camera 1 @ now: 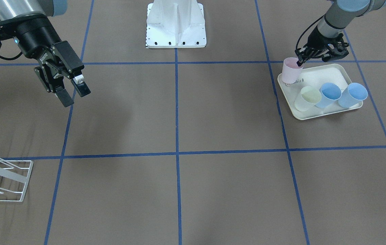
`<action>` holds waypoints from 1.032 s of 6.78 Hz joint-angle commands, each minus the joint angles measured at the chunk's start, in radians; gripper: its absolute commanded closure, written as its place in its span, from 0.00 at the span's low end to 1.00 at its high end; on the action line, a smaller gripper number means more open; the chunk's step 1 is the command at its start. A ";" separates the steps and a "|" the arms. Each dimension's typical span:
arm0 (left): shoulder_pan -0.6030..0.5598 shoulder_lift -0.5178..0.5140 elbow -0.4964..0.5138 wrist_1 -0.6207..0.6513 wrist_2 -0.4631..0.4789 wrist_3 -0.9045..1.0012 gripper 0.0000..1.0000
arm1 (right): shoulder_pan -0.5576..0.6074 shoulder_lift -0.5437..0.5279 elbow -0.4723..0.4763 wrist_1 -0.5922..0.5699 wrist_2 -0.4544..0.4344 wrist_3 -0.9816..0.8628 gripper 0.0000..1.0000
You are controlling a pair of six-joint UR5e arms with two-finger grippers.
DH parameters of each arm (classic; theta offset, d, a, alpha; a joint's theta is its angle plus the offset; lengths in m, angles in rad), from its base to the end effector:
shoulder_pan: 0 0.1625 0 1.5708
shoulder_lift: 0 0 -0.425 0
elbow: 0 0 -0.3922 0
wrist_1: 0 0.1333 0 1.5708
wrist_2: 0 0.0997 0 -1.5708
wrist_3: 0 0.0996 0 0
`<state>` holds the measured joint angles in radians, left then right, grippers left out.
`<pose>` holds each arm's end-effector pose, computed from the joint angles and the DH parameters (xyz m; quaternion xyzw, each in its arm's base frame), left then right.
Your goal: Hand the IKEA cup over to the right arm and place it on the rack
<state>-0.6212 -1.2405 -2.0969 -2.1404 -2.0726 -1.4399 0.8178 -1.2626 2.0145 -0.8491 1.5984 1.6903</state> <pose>0.2587 -0.2902 0.4821 -0.0814 0.4210 -0.1282 0.8942 -0.2632 -0.4717 0.2100 0.2202 -0.6348 0.3262 0.6649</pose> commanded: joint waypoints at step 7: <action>-0.420 -0.486 0.036 -0.057 -0.208 -0.475 1.00 | -0.141 0.055 -0.103 0.292 -0.017 0.286 0.00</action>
<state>-1.0478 -1.6099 -2.0953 -2.1621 -2.3448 -1.7728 0.6953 -1.2396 1.9514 -0.6128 1.5859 1.8963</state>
